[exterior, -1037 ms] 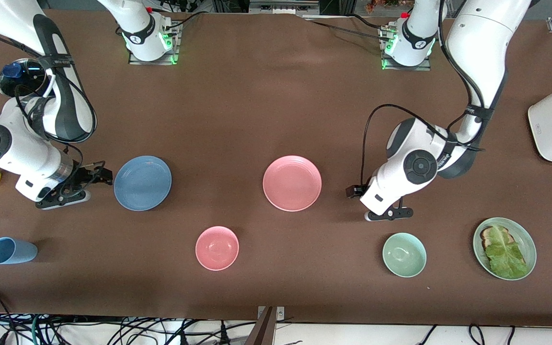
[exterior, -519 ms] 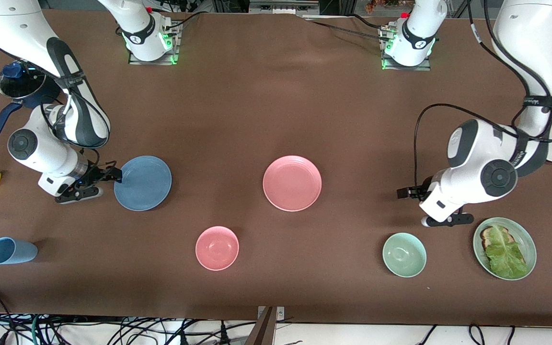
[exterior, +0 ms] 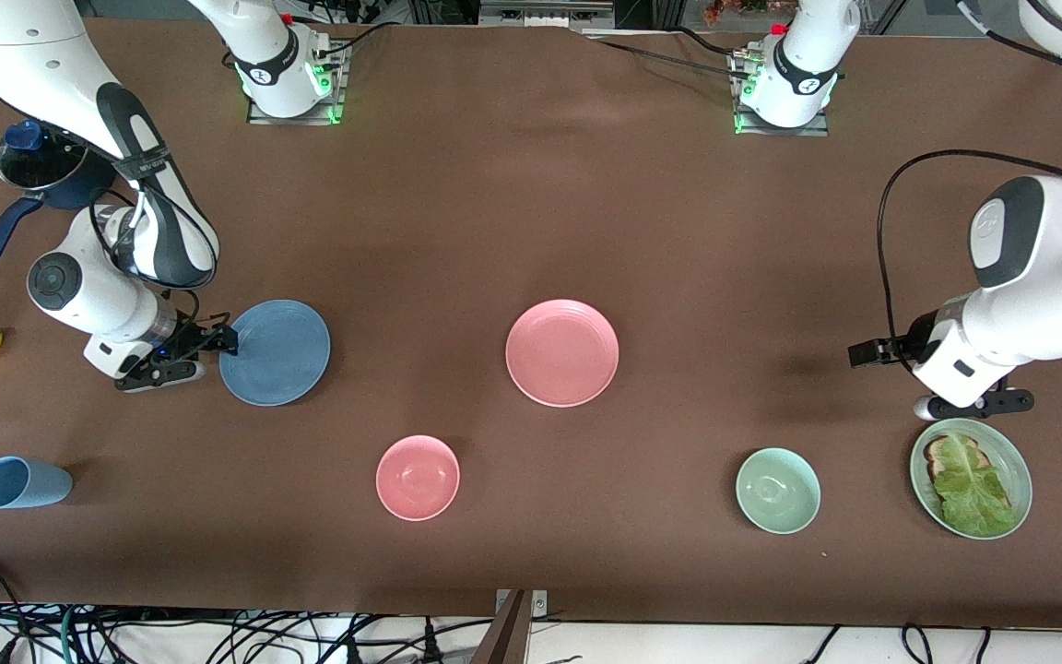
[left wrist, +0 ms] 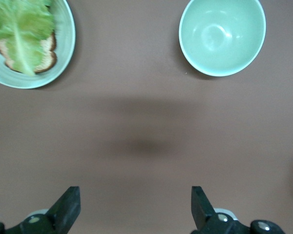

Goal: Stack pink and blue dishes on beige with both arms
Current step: 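Withdraw the left gripper while the right gripper reaches the blue plate, then grasp the blue plate rim with the right gripper and lift it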

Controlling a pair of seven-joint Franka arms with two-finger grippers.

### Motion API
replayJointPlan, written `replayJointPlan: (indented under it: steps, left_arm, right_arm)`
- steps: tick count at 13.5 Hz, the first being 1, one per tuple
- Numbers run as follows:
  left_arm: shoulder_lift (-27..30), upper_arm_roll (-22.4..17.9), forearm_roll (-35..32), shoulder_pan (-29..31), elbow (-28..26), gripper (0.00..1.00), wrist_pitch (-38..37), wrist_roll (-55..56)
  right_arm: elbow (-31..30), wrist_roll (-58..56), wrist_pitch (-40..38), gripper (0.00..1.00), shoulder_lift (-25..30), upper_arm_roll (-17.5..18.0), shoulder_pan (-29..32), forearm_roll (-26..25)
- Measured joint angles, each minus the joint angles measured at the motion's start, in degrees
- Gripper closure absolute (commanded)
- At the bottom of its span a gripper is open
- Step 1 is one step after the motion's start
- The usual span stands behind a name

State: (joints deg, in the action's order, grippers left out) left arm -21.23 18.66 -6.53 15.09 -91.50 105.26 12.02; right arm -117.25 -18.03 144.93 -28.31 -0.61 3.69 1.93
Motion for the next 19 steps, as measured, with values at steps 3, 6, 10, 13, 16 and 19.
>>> replayJointPlan:
  steps: [3, 6, 10, 13, 16, 19]
  left_arm:
    - [6.9, -2.2, 0.0, -0.1, 0.1, 0.00, -3.5, -1.6]
    - [13.0, -3.8, 0.6, -0.2, 0.1, 0.00, -8.3, -3.1]
    - [16.3, -9.5, 5.2, -3.4, 0.1, 0.00, -12.9, -6.3]
    - [17.7, -11.4, 6.7, -4.0, 0.2, 0.00, -13.2, -8.2]
    - [19.3, -11.6, 6.7, -6.6, 0.4, 0.00, -13.0, -8.5]
    - [20.4, -11.9, 6.7, -8.4, 0.5, 0.00, -12.6, -8.4]
  right_arm:
    - [0.0, 0.0, 0.0, 0.48, 0.0, 0.1, 0.0, 0.0]
    - [0.0, 0.0, 0.0, 0.57, 0.0, 0.1, 0.0, 0.1]
    - [0.0, 0.0, 0.0, 0.63, 0.0, 0.3, 0.0, 0.1]
    - [0.0, 0.0, 0.0, 0.75, 0.0, 0.6, 0.0, 0.2]
    - [0.0, 0.0, 0.0, 0.92, 0.0, 0.7, 0.0, 0.3]
    - [0.0, 0.1, -0.1, 1.00, 0.0, 0.9, 0.0, 0.5]
